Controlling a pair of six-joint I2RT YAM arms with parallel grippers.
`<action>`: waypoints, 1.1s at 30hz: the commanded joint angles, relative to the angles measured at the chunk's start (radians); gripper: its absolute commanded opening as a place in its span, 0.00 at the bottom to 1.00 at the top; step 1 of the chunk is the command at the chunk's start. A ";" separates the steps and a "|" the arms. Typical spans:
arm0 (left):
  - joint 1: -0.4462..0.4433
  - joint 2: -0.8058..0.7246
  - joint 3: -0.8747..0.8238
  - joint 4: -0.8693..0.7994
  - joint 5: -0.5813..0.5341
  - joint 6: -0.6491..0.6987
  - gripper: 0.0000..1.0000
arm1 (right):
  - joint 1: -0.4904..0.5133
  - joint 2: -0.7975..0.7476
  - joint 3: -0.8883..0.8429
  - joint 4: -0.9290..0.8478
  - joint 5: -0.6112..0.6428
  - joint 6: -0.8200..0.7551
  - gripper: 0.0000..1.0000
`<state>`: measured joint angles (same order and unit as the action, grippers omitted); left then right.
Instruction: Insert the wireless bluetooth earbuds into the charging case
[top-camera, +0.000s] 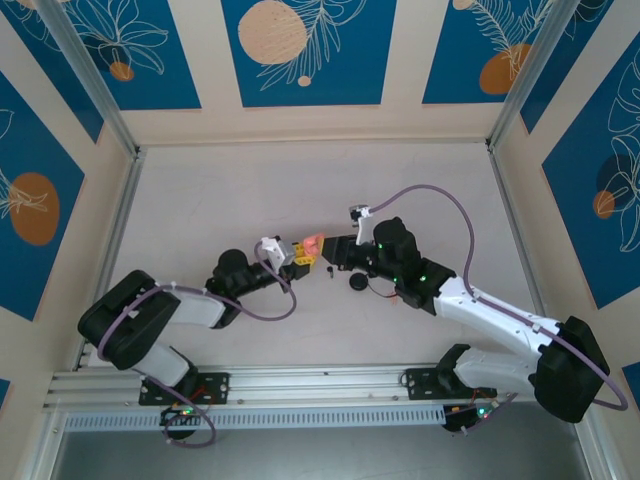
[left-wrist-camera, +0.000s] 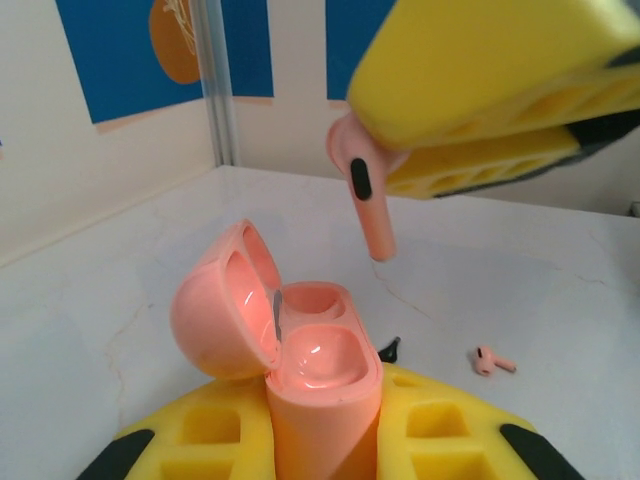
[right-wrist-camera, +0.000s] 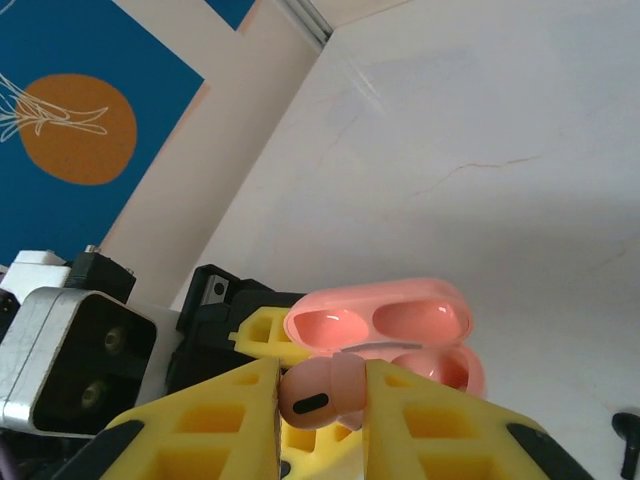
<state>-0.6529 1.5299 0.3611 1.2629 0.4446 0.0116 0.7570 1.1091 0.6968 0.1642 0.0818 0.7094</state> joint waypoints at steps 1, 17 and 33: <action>-0.020 0.028 -0.016 0.143 -0.041 0.027 0.11 | 0.008 -0.009 -0.019 0.084 0.027 0.054 0.24; -0.051 0.026 -0.010 0.144 -0.090 0.060 0.11 | 0.028 0.071 -0.004 0.153 0.006 0.085 0.23; -0.061 -0.013 -0.002 0.145 -0.130 0.051 0.11 | 0.036 0.097 -0.026 0.192 -0.011 0.120 0.23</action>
<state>-0.7017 1.5452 0.3576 1.3537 0.3290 0.0624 0.7837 1.1984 0.6872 0.3214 0.0780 0.8127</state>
